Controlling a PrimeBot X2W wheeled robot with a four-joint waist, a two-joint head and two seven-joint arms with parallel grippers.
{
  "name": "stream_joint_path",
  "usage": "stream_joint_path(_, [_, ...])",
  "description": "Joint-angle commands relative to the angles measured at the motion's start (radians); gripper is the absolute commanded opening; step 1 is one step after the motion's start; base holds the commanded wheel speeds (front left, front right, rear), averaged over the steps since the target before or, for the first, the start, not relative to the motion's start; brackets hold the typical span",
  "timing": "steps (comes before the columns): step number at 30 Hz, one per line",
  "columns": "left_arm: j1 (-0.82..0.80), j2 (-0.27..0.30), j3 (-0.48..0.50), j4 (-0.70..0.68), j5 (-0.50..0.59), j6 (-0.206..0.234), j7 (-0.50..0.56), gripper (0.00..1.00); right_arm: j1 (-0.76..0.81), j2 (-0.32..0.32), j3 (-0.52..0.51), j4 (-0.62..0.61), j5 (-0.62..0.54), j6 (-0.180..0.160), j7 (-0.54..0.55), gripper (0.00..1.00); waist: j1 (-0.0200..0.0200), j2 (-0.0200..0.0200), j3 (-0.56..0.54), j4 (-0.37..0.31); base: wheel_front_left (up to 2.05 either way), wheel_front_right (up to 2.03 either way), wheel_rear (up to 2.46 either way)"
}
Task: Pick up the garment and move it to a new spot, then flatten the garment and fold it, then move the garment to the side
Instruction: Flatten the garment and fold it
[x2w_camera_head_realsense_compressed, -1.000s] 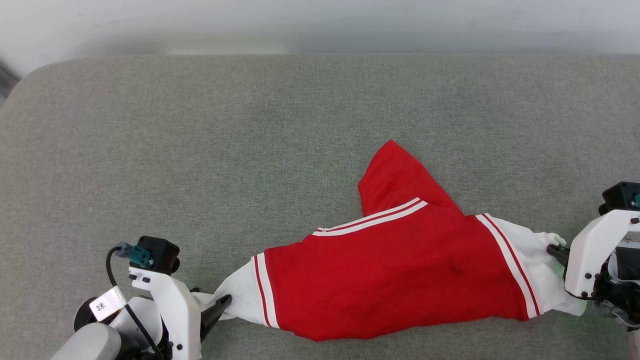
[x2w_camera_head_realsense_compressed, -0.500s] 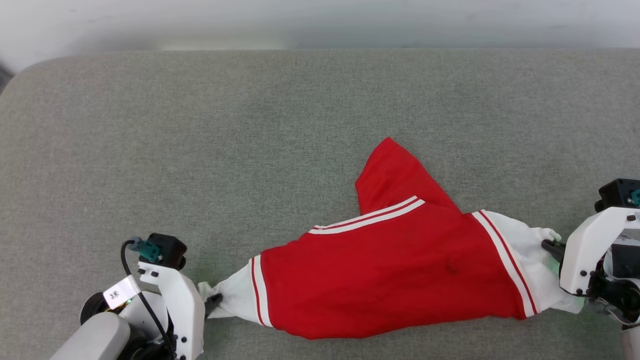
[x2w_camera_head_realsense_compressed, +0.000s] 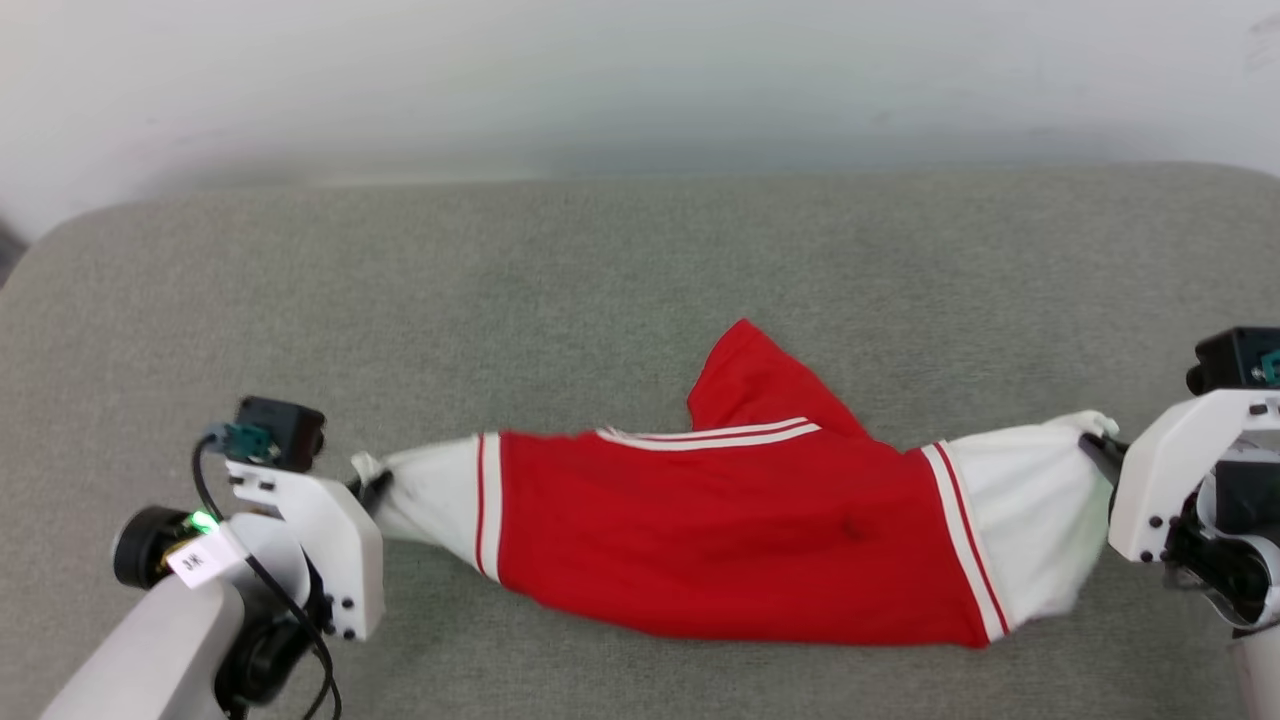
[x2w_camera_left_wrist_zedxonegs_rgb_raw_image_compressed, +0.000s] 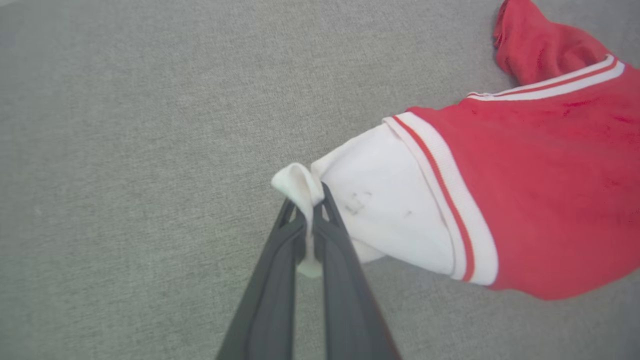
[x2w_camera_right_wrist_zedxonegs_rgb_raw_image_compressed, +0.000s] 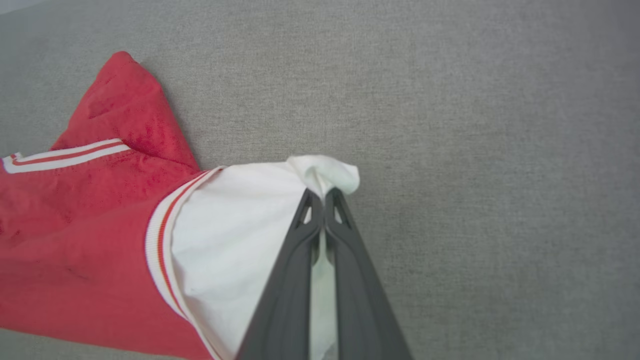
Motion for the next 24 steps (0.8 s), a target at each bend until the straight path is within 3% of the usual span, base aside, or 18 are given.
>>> stream_joint_path(1, [-0.020, -0.002, 0.011, -0.002, 0.010, 0.012, -0.017, 0.00, -0.019, 0.003, 0.003, 0.005, -0.007, 0.000, -0.014, 0.00, 0.0000, 0.0000, -0.027, -0.018, 0.00, 0.00, 0.00])
stream_joint_path(8, [-0.148, -0.050, 0.078, 0.007, 0.050, 0.077, -0.151, 0.00, -0.128, 0.010, 0.009, 0.040, -0.057, 0.000, -0.124, 0.00, 0.0000, 0.0000, -0.059, -0.045, 0.00, 0.00, 0.00])
stream_joint_path(16, [-0.383, -0.133, 0.110, 0.153, 0.077, 0.075, -0.267, 0.00, -0.339, 0.009, -0.036, 0.109, -0.151, 0.000, -0.285, 0.00, 0.0000, 0.0000, -0.038, -0.051, 0.00, 0.00, 0.00])
stream_joint_path(24, [-0.683, -0.168, 0.147, 0.341, 0.110, 0.061, -0.371, 0.00, -0.624, 0.004, -0.064, 0.201, -0.228, 0.000, -0.405, 0.00, 0.0000, 0.0000, 0.050, -0.057, 0.00, 0.00, 0.00])
